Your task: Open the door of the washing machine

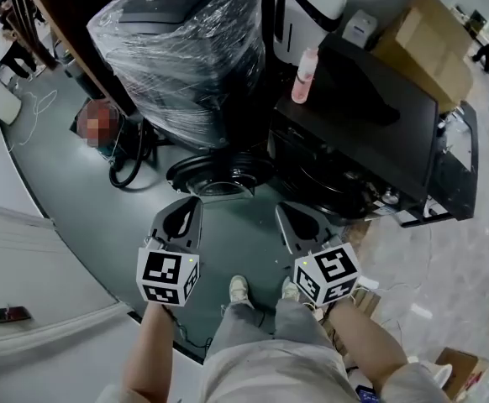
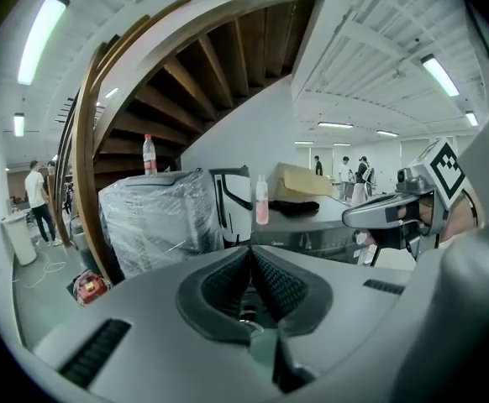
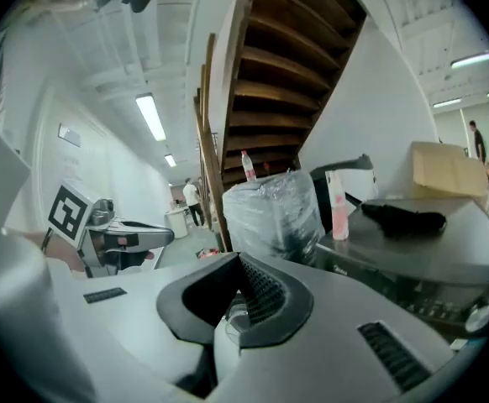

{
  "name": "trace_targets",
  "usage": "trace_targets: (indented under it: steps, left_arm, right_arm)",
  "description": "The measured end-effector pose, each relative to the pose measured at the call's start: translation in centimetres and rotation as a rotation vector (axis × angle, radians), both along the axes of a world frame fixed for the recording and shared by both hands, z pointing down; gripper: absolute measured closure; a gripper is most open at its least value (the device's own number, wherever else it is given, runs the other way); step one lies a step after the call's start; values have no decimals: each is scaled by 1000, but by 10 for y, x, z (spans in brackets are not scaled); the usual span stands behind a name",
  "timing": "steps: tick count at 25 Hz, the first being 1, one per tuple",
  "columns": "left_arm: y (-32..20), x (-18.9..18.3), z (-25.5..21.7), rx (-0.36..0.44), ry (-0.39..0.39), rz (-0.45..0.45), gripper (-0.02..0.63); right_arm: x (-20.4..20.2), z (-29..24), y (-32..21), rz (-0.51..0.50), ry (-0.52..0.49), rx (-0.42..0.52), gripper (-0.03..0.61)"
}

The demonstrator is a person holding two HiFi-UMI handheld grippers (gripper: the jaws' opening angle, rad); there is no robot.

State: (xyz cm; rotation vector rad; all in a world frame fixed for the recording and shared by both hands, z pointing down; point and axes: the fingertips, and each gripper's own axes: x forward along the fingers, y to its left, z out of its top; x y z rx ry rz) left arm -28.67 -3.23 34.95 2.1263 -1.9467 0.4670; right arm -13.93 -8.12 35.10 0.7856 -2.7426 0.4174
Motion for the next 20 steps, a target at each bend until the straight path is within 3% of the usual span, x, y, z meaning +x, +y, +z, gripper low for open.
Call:
trace_targets:
  steps: [10, 20]
  left_arm:
    - [-29, 88, -120, 215, -37, 112, 589]
    - [-26, 164, -205, 409, -114, 194, 589]
  right_arm:
    - [104, -142, 5, 35, -83, 318, 552]
    - [204, -223, 17, 162, -139, 430, 552]
